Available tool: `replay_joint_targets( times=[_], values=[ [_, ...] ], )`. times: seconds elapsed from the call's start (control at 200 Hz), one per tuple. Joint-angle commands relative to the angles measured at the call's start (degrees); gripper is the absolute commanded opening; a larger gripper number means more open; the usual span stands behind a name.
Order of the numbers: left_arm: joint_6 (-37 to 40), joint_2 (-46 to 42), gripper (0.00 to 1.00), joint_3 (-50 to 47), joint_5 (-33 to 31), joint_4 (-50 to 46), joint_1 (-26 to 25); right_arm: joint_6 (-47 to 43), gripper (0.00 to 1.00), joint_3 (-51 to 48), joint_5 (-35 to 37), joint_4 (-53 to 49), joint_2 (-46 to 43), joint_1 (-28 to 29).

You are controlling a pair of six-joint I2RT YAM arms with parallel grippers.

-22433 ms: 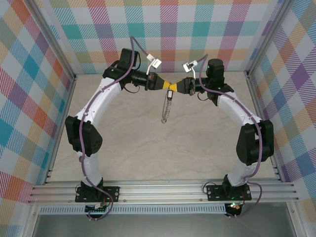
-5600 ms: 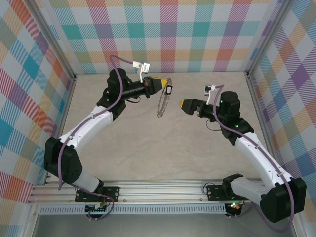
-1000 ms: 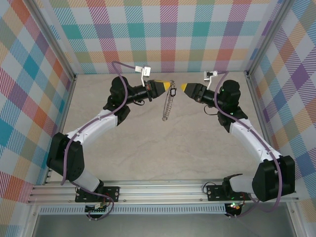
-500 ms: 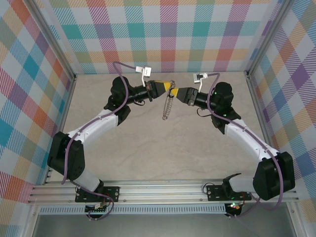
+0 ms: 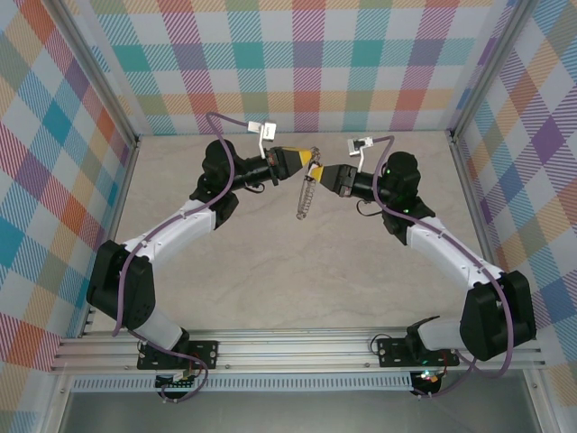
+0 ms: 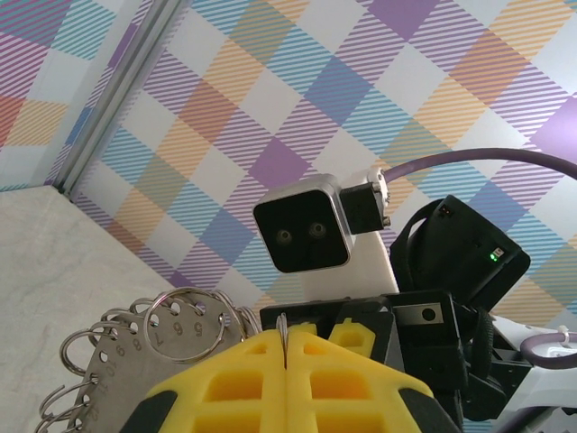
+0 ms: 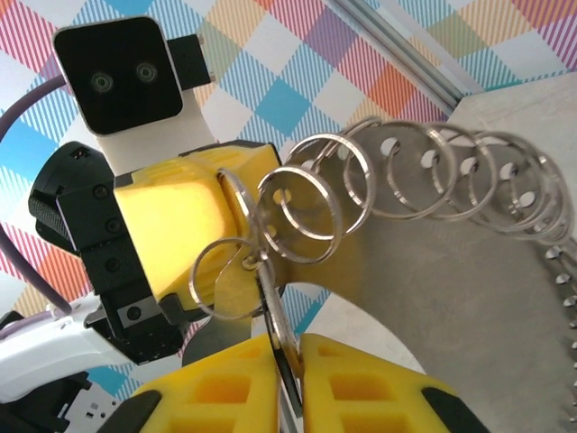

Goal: Put the keys on the keyring

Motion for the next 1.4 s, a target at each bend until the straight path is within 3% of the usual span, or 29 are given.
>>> replay_joint_targets(
  times=[0.0, 0.18, 0.8, 0.93, 1.205, 1.395],
  values=[
    [-0.28, -0.13, 0.0, 0.93, 0.35, 4.03, -0.62, -0.43, 0.08, -0.75, -1.34, 1.64, -0.05, 0.41],
    [-0.32, -0.24, 0.0, 0.96, 0.31, 4.0, -0.63, -0.61, 0.0, -0.45, -2.0, 1.52, 0.44, 0.79],
    [-0.41, -1.14, 0.0, -0.35, -0.65, 4.38, -0.62, -2.94, 0.0, 0.48, -0.87, -2.1, 0.57, 2.36],
    [-0.28, -1.27, 0.0, -0.53, -0.99, 4.29, -0.62, -3.5, 0.1, 0.32, -0.18, -3.43, 0.0, 2.3],
    [-0.07, -1.04, 0.0, -0.44, -1.39, 3.87, -0.58, -7.44, 0.56, -0.21, 2.85, -10.24, -3.87, 1.32],
    [1.65, -1.71, 0.0, -0.44, -2.09, 1.58, -0.54, -8.41, 0.73, -1.41, 3.67, -13.87, -6.75, -1.76]
  ],
)
